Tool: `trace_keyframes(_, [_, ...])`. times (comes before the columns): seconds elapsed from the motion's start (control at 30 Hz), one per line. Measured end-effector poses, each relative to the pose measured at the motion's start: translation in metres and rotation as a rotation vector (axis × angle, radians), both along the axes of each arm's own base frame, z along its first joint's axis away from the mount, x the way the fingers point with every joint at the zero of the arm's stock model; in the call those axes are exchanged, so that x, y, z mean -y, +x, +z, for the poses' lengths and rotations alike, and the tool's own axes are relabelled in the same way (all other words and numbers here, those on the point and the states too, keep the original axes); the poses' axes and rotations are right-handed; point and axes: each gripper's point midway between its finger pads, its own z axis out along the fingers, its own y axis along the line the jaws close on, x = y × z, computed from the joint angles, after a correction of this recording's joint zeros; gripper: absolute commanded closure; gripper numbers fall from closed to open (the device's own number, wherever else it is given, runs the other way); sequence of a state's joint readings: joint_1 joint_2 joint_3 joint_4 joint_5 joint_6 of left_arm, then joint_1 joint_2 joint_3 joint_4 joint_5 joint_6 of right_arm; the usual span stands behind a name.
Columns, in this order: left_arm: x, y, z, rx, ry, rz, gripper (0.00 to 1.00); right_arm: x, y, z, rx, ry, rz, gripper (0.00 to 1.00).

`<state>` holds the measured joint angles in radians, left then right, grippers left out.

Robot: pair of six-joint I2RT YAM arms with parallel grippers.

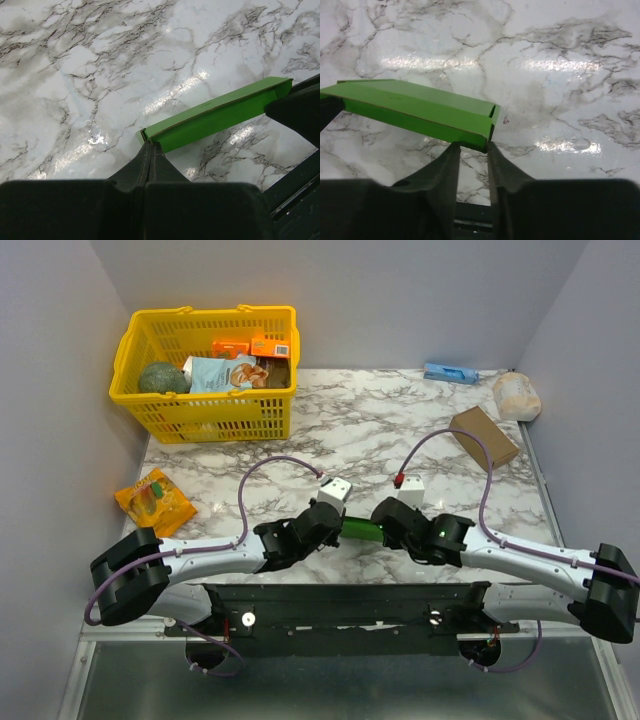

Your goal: Fold the paper box

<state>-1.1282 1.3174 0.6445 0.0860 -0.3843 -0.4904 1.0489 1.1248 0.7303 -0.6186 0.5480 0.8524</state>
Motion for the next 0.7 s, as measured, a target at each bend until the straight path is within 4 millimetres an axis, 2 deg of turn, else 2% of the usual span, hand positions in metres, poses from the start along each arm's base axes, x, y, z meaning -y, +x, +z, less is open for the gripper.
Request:
trace_keyframes(0.1, [0.001, -0.002, -0.002, 0.002, 0.009, -0.011, 1.0, -0.007, -0.01, 0.003, -0.035, 0.045, 0.027, 0.38])
trace_keyframes(0.23, [0.003, -0.002, -0.003, 0.008, 0.017, -0.021, 1.0, -0.013, -0.021, 0.015, -0.061, 0.125, 0.057, 0.28])
trace_keyframes(0.37, [0.003, -0.002, -0.003, 0.011, 0.019, -0.023, 1.0, -0.017, -0.021, 0.036, -0.051, 0.239, 0.054, 0.26])
trace_keyframes(0.47, [0.003, -0.002, -0.002, 0.013, 0.02, -0.025, 1.0, -0.016, -0.01, 0.046, -0.031, 0.345, 0.016, 0.26])
trace_keyframes(0.7, [0.003, -0.002, -0.002, 0.013, 0.019, -0.025, 1.0, 0.007, 0.004, 0.028, -0.019, 0.449, -0.093, 0.27])
